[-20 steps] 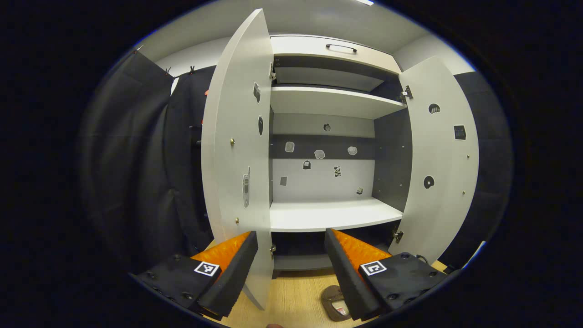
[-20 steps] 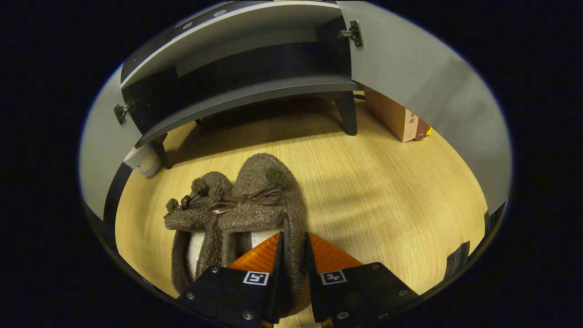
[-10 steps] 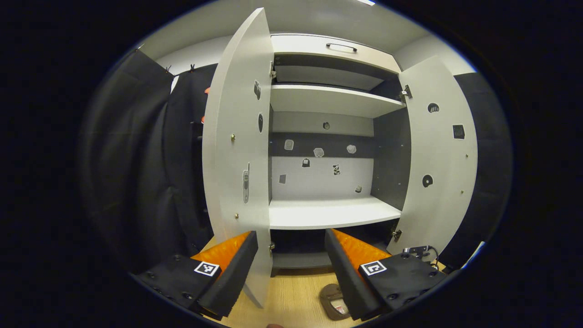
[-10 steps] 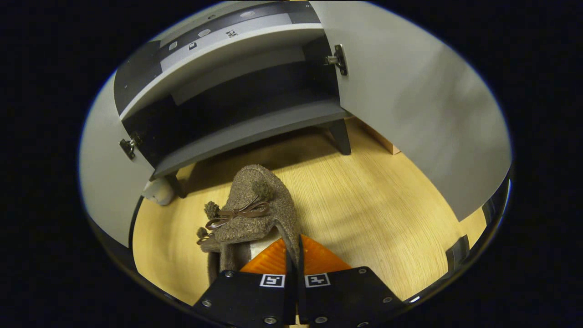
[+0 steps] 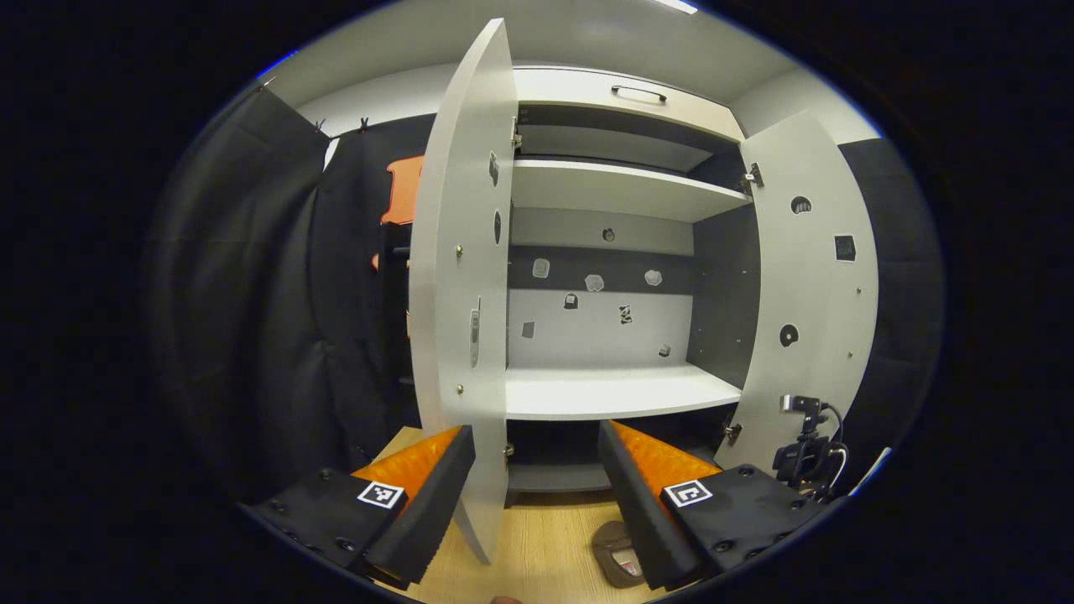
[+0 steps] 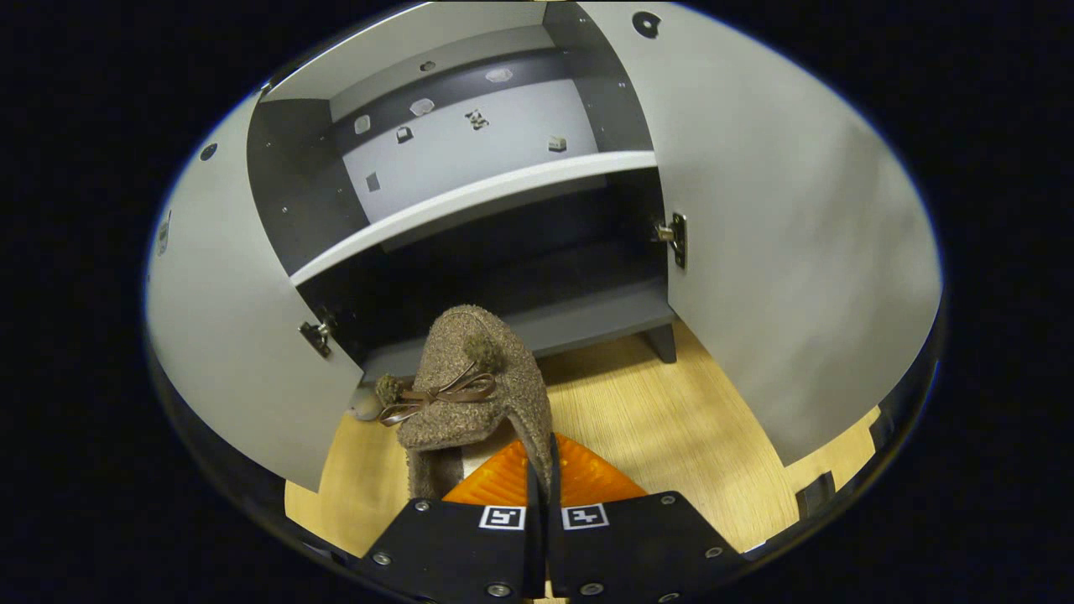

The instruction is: Grab one shoe with the right hand and put it into the shoe cabinet, grab the other shoe with the left hand and put it into the shoe cabinet; then close the right door with the right hand and the left door with the left hand.

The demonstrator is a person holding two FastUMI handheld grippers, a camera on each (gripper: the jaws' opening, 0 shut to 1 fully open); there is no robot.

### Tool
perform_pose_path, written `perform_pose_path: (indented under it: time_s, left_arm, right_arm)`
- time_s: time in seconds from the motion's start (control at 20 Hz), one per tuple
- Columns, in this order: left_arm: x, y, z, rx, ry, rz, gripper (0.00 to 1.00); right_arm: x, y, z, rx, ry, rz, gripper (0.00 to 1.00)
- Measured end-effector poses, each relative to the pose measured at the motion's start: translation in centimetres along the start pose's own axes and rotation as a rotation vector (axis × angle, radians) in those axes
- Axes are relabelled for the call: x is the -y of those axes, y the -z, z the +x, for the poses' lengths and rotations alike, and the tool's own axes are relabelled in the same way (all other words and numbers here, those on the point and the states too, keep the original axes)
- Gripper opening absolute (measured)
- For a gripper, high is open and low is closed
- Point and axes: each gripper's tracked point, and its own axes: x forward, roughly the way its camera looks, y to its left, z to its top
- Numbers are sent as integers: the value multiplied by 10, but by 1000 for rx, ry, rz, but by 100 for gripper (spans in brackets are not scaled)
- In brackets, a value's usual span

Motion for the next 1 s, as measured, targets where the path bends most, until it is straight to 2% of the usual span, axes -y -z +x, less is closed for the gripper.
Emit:
perform_pose_path:
  time_s: [0.05, 0.3, 0.35, 0.5, 0.55, 0.75, 1.0]
  left_arm:
    - [-3, 4, -1, 0, -3, -4, 97]
    - [-13, 20, -5, -21, -14, -42, 94]
    - [-13, 21, -4, -21, -13, -48, 99]
    - [-5, 24, -5, -23, 13, -64, 97]
    - [-1, 26, -5, -22, 21, -64, 99]
    - [18, 33, 0, -34, 63, -62, 97]
    - [37, 48, 14, -66, 104, -33, 94]
  right_arm:
    - [-6, -11, -6, 14, -9, -8, 1]
    - [-42, -86, -23, 83, -62, -1, 1]
    - [-50, -103, -25, 99, -72, 1, 1]
    - [-68, -157, -22, 158, -81, 2, 1]
    - [-73, -174, -17, 178, -81, 1, 1]
    - [-84, -230, 14, 220, -54, 8, 1]
    - [-75, -268, 84, 180, 2, 94, 1]
